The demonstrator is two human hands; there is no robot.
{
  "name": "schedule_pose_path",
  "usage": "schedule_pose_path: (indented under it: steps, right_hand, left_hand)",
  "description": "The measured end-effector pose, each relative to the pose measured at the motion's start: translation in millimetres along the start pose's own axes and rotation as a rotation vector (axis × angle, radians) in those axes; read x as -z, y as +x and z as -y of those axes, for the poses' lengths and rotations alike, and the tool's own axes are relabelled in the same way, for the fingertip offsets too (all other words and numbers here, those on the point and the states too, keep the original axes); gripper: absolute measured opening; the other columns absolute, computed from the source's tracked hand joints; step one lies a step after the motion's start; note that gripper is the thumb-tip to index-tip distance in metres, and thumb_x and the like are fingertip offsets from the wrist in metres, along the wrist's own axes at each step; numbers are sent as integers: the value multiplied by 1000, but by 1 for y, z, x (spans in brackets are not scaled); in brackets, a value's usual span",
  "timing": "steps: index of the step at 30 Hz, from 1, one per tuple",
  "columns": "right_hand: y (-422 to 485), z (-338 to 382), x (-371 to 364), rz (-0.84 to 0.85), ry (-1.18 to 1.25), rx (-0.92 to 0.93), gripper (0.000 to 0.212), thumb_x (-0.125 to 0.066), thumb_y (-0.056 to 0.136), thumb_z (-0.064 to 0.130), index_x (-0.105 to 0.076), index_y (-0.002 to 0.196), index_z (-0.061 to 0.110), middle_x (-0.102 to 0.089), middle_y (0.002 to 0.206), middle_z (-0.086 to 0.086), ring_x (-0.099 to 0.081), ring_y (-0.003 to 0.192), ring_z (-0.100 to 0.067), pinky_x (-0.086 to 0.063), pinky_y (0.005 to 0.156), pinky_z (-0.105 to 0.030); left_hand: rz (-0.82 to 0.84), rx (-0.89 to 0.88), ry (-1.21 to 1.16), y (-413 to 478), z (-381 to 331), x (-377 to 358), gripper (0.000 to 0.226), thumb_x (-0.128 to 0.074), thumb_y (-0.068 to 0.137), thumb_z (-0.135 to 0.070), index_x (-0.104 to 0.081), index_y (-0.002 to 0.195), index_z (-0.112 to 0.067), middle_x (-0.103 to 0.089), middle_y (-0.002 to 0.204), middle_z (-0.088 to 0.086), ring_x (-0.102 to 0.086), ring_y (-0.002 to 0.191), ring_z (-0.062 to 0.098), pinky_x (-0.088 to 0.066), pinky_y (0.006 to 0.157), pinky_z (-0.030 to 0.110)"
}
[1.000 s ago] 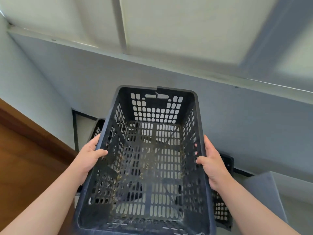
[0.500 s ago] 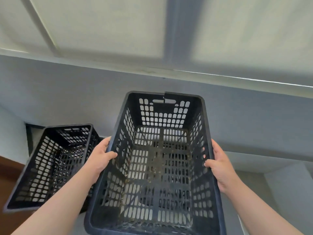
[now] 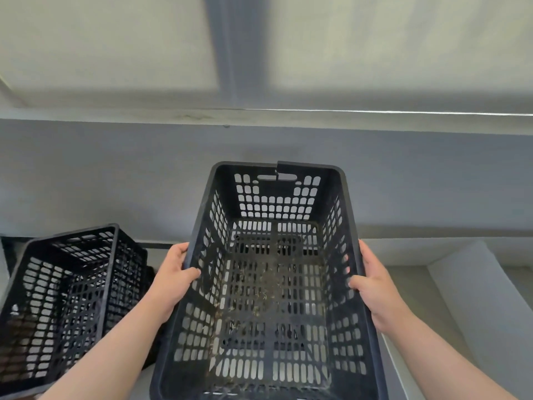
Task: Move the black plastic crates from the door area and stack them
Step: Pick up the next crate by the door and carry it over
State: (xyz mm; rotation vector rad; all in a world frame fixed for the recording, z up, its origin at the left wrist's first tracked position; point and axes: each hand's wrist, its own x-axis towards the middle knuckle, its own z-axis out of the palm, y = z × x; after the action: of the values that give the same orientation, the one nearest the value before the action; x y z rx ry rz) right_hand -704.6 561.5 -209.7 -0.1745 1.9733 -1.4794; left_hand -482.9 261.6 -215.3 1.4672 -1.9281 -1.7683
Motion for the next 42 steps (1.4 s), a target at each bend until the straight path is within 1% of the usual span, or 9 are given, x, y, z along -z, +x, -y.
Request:
schedule_pose_path:
  steps: [3, 7, 11, 14, 16, 19, 28, 35, 42]
  right_hand:
    - [11, -12, -6, -18, 1, -30, 86, -43, 94, -23, -48, 153, 38, -69, 137, 11, -71, 114, -6, -65, 88, -37]
    - [22, -21, -20, -32, -33, -38, 92, -44, 93, -22, -43, 156, 46, -66, 143, 11, -66, 127, -17, -63, 92, -44]
    - [35, -30, -35, -49, -49, -68, 88, -47, 97, -17, -41, 155, 50, -66, 141, 9, -67, 123, -21, -65, 87, -47]
    - [51, -45, -41, -50, -76, -76, 90, -49, 96, -14, -41, 152, 56, -62, 146, 9, -64, 129, -24, -61, 95, -54]
    - [61, -53, -43, -60, -81, -87, 90, -48, 96, -15, -40, 154, 53, -61, 147, 12, -62, 132, -18, -58, 102, -51]
    - [77, -64, -45, -58, -74, -100, 87, -47, 98, -16, -40, 156, 49, -65, 141, 17, -66, 125, -10, -61, 98, -41]
    - [136, -120, -42, -21, -109, -151, 83, -52, 101, -7, -34, 157, 51, -57, 149, 16, -57, 136, -14, -52, 110, -52]
    - [167, -164, -44, -23, -124, -186, 82, -52, 102, -6, -34, 157, 53, -57, 150, 18, -56, 137, -12, -50, 113, -50]
    - [192, -203, -47, 5, -141, -221, 89, -52, 100, -5, -29, 155, 62, -49, 158, 23, -50, 145, -14, -49, 114, -53]
  left_hand:
    - [23, 5, 4, 14, 5, -1, 47, -56, 95, 6, -46, 129, -24, -65, 119, 3, -69, 100, 26, -60, 80, 49]
    - [36, 9, 8, 31, 12, 2, 45, -54, 95, 7, -46, 126, -24, -64, 117, -1, -68, 99, 23, -59, 81, 49]
    - [59, 22, 9, 50, 22, 10, 41, -53, 97, 2, -44, 127, -24, -64, 117, -2, -69, 99, 22, -60, 82, 50]
    - [62, 17, 10, 65, 29, 10, 39, -52, 98, 0, -44, 127, -24, -64, 117, -1, -70, 98, 22, -61, 80, 50]
    - [53, 7, 6, 74, 34, 6, 39, -52, 98, 2, -44, 126, -24, -64, 117, 0, -69, 98, 21, -61, 78, 46]
    - [40, 16, 6, 88, 45, -5, 40, -52, 98, 2, -44, 127, -24, -64, 118, -1, -69, 101, 21, -61, 78, 45]
    - [-11, 34, 89, 133, 96, -43, 42, -54, 98, 0, -43, 130, -24, -62, 115, -3, -65, 100, 14, -55, 68, 28]
    - [-19, 35, 123, 166, 134, -62, 43, -54, 97, 4, -45, 126, -25, -64, 118, -2, -65, 104, 14, -55, 76, 31]
    - [-21, 37, 149, 193, 164, -72, 43, -56, 97, -1, -44, 128, -28, -65, 116, -4, -67, 100, 12, -56, 74, 30]
